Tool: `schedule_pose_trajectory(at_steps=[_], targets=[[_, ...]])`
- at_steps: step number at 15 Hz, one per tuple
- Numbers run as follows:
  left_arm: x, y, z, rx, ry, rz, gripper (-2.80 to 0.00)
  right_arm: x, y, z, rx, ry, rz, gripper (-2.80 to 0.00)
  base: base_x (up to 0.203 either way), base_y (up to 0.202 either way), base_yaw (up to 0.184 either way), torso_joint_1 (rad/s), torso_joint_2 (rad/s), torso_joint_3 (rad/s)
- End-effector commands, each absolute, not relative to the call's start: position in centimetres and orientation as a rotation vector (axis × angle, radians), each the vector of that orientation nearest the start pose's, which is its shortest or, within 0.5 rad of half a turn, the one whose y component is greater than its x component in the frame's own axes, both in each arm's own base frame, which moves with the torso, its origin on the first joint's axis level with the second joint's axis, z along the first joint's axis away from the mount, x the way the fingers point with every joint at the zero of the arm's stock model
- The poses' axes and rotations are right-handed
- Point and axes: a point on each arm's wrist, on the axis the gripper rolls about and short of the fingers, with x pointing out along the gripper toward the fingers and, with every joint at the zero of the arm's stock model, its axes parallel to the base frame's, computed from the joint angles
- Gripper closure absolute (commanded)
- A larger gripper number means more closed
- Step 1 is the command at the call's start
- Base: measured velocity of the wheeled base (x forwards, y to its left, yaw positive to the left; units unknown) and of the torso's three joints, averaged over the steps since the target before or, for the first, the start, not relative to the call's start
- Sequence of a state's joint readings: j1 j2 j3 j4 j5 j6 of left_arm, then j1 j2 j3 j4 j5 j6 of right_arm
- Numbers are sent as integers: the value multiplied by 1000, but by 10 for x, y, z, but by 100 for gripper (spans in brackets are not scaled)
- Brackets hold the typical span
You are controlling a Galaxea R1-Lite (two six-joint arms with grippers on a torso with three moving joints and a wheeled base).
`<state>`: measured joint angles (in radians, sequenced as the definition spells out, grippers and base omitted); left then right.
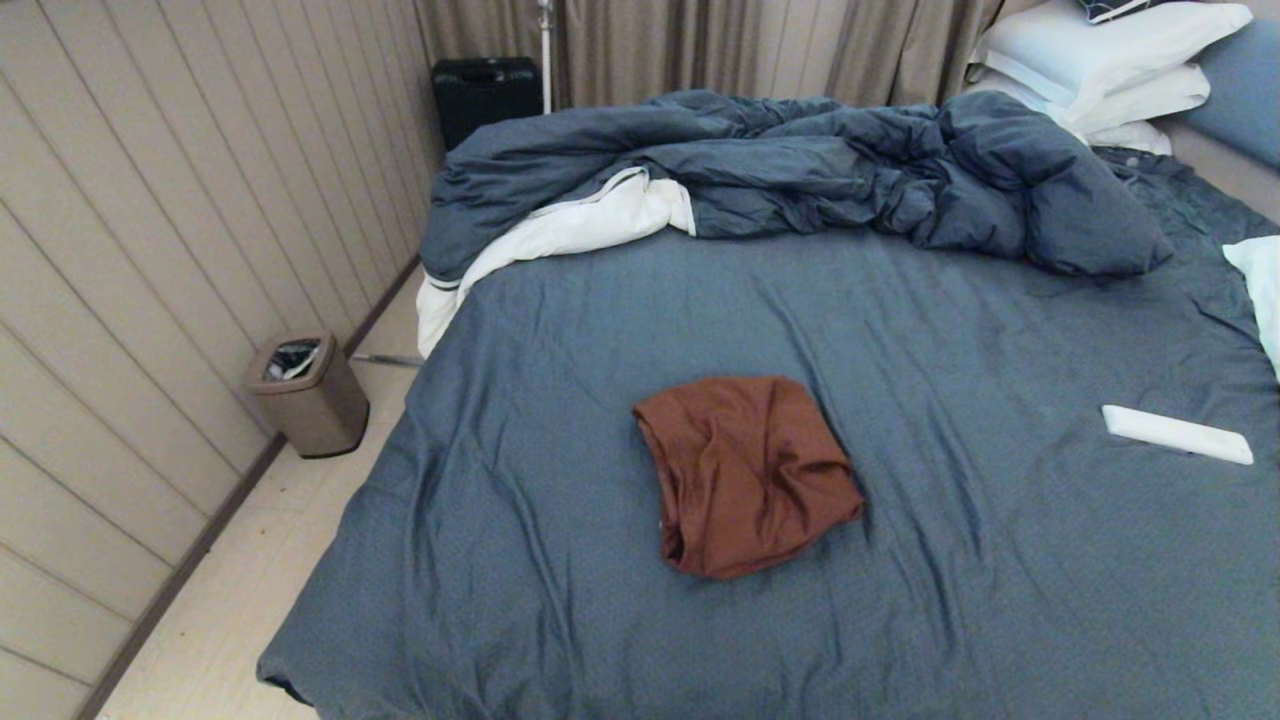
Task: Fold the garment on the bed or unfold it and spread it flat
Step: Unford the brown shorts
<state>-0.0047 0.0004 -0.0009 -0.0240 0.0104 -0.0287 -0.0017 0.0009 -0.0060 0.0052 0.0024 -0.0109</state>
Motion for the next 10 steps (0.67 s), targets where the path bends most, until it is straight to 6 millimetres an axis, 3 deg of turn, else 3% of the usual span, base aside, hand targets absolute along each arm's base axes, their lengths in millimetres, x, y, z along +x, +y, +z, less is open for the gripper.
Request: schedule_pose_trajectory(at_steps=[1, 3, 6, 8, 10], targets=[[-23, 0, 78, -29, -22, 7, 0, -28, 0, 95, -13, -23, 13, 0, 0, 0, 0, 0, 0, 0], [-23, 0, 78, -29, -22, 6, 0, -28, 1, 133, -9, 15, 41, 0, 0, 0, 0, 0, 0, 0], [-23, 0, 78, -29, -22, 6, 0, -3, 1, 197, -4, 80, 67, 0, 0, 0, 0, 0, 0, 0], [-23, 0, 78, -29, -22, 7, 0, 29, 2, 238, -2, 131, 84, 0, 0, 0, 0, 0, 0, 0], [-23, 0, 78, -29, -22, 6, 0, 78, 4, 265, 2, 222, 106, 0, 0, 0, 0, 0, 0, 0]])
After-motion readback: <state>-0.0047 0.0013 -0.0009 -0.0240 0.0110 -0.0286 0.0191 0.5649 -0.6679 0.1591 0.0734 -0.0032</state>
